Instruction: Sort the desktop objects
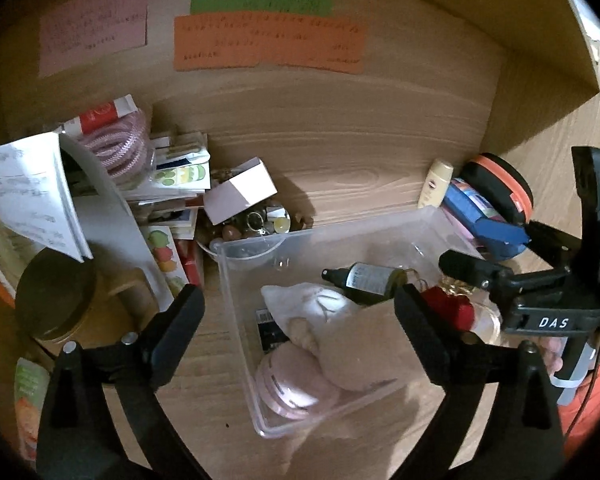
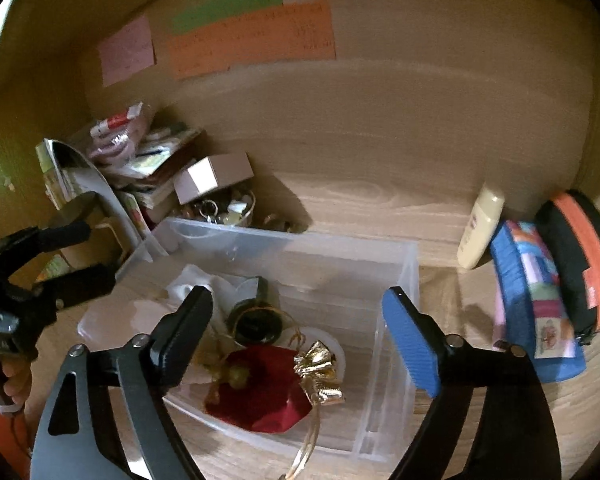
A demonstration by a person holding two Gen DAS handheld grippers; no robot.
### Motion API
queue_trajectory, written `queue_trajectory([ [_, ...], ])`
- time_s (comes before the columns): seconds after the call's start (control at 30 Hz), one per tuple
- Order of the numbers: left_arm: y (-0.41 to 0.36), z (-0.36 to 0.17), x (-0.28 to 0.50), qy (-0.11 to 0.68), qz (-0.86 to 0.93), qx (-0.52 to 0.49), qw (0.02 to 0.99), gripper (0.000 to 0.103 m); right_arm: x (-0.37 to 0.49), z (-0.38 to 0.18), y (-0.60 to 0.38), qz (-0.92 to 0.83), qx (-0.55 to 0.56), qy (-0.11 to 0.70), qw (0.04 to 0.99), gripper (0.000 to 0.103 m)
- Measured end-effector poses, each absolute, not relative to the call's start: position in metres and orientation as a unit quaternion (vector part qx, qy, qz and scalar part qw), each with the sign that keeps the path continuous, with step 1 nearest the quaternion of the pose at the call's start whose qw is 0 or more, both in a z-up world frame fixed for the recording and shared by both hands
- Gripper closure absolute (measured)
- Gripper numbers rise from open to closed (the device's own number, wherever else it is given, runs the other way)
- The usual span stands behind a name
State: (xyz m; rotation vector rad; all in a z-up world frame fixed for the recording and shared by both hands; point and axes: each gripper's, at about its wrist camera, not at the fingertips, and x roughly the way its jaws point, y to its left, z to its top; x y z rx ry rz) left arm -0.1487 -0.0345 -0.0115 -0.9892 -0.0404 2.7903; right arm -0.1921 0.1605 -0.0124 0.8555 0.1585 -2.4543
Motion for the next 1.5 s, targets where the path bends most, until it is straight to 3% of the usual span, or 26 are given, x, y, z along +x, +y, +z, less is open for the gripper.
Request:
queue_trajectory([
  [0.13, -0.036, -0.006, -0.138, -0.019, 0.939, -0.331, 0.091, 0.004, -0.180, -0.002, 0.167, -0.913, 0.309, 0.052, 0.260, 0.001],
  [0.8, -0.009, 0.019, -0.051, 0.015, 0.962, -0.270, 0.026, 0.002, -0.079, 0.020, 0.205, -0.933, 0.257, 0.039, 0.249, 0.000],
  [1.5, -0.001, -0.001, -0.012, -0.033, 0.961, -0.274, 0.018, 0.001, -0.031, 0.011, 0.214, -0.940, 0.232, 0.040, 0.248, 0.000],
])
